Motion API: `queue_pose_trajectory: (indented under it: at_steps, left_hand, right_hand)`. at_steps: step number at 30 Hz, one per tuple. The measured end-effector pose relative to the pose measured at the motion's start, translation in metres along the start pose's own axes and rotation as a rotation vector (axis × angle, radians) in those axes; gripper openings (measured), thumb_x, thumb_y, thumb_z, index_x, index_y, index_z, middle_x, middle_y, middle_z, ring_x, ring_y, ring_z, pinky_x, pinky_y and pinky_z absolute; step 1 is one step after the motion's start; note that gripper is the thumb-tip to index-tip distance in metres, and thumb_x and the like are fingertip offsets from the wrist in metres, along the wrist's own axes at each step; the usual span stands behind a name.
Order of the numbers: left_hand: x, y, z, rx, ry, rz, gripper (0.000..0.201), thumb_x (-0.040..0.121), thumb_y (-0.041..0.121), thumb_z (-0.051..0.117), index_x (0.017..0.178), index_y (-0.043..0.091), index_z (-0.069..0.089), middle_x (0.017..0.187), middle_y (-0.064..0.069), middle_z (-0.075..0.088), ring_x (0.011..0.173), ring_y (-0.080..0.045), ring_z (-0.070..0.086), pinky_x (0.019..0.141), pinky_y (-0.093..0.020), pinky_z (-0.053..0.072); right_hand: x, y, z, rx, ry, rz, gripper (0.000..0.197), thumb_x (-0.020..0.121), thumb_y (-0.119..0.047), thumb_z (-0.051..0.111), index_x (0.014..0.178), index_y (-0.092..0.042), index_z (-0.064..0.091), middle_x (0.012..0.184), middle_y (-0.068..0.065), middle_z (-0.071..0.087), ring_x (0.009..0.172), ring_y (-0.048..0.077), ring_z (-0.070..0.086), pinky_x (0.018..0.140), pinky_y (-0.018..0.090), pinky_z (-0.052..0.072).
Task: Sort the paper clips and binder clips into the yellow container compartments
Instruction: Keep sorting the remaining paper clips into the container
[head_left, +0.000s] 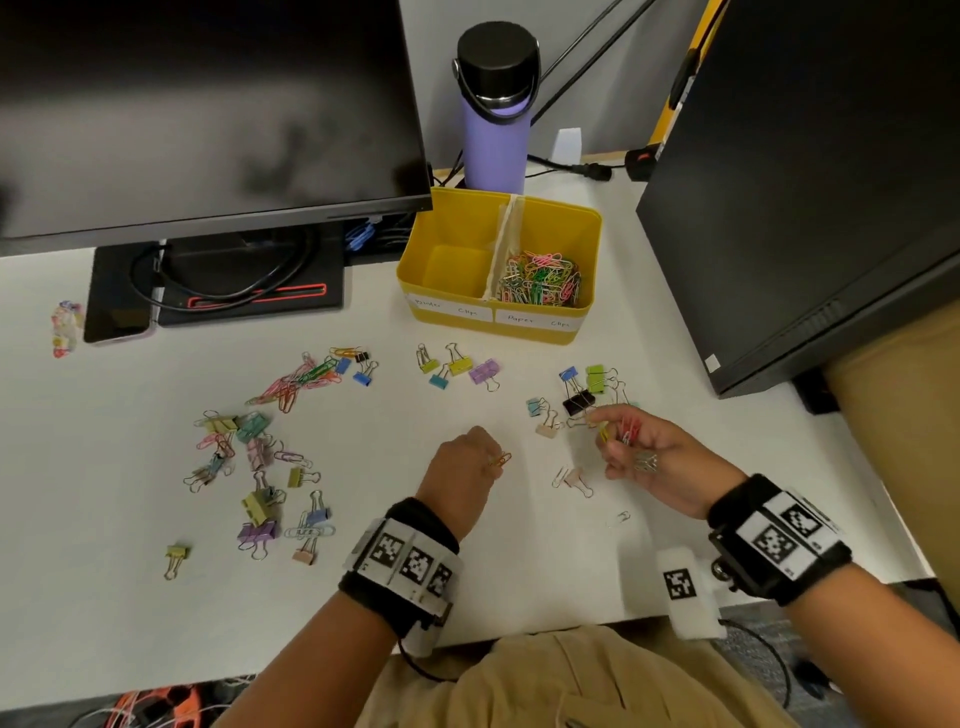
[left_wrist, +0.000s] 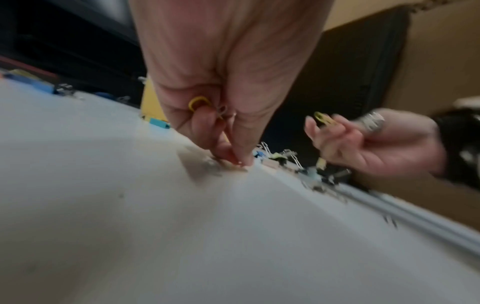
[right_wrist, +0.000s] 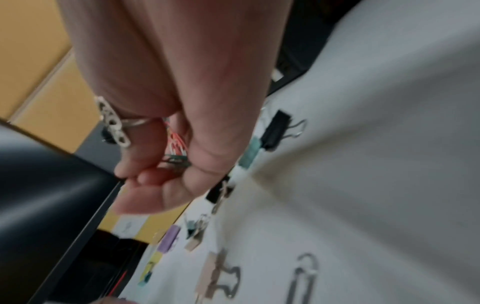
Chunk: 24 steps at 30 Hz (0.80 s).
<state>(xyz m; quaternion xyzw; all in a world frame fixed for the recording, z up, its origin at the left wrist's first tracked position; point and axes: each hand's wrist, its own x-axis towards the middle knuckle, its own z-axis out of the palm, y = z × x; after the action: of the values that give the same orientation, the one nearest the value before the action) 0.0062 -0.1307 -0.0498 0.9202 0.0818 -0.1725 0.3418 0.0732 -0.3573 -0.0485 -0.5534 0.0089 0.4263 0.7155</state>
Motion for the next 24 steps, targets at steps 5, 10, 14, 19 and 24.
queue_pose_trajectory:
  at_steps: [5,10,14,19,24]
  left_hand:
    - [-0.007,-0.02,-0.032,-0.825,-0.173,-0.066,0.025,0.094,0.004,0.045,0.114,0.014,0.056,0.077,0.003,0.049,0.069,0.002,0.049,0.062,-0.007,0.04]
    - [-0.008,-0.047,-0.048,-1.434,-0.317,-0.223,0.041,0.051,0.022,0.085,0.086,0.016,0.066,0.071,0.003,0.062,0.07,-0.011,0.062,0.054,-0.018,0.048]
    - [-0.009,-0.043,-0.043,-1.443,-0.309,-0.31,0.021,0.053,0.028,0.074,0.067,0.015,0.064,0.068,-0.001,0.059,0.064,-0.016,0.058,0.051,-0.021,0.045]
    - [-0.007,-0.017,-0.034,-1.013,-0.181,-0.425,0.038,0.089,0.04,0.052,0.058,0.022,0.04,0.055,0.005,0.036,0.045,-0.007,0.031,0.04,-0.016,0.024]
    - [0.009,0.011,-0.022,-0.309,0.019,-0.117,0.035,0.073,0.045,0.071,0.059,0.019,0.054,0.053,0.009,0.044,0.057,-0.008,0.043,0.061,-0.021,0.034]
  right_hand:
    - [-0.018,0.004,-0.013,0.209,-0.011,0.081,0.053,0.046,-0.028,0.091,0.091,-0.014,0.066,0.071,0.001,0.062,0.063,0.013,0.059,0.062,0.026,0.055]
    - [-0.022,0.01,-0.009,-0.278,0.173,0.034,0.034,0.06,-0.033,0.082,0.068,-0.016,0.053,0.055,-0.012,0.047,0.051,0.005,0.04,0.054,0.019,0.038]
    - [-0.023,0.019,-0.003,-1.144,0.121,-0.061,0.019,0.065,-0.031,0.08,0.072,-0.026,0.064,0.065,-0.006,0.051,0.061,0.007,0.044,0.062,0.024,0.038]
    - [-0.018,0.024,0.005,-1.51,0.019,-0.031,0.007,0.083,-0.018,0.063,0.082,-0.012,0.062,0.071,-0.013,0.048,0.075,0.011,0.052,0.06,0.019,0.031]
    - [-0.021,0.027,0.01,-1.583,0.011,-0.072,0.007,0.084,-0.006,0.057,0.087,-0.011,0.061,0.092,-0.002,0.056,0.088,0.015,0.061,0.066,0.02,0.039]
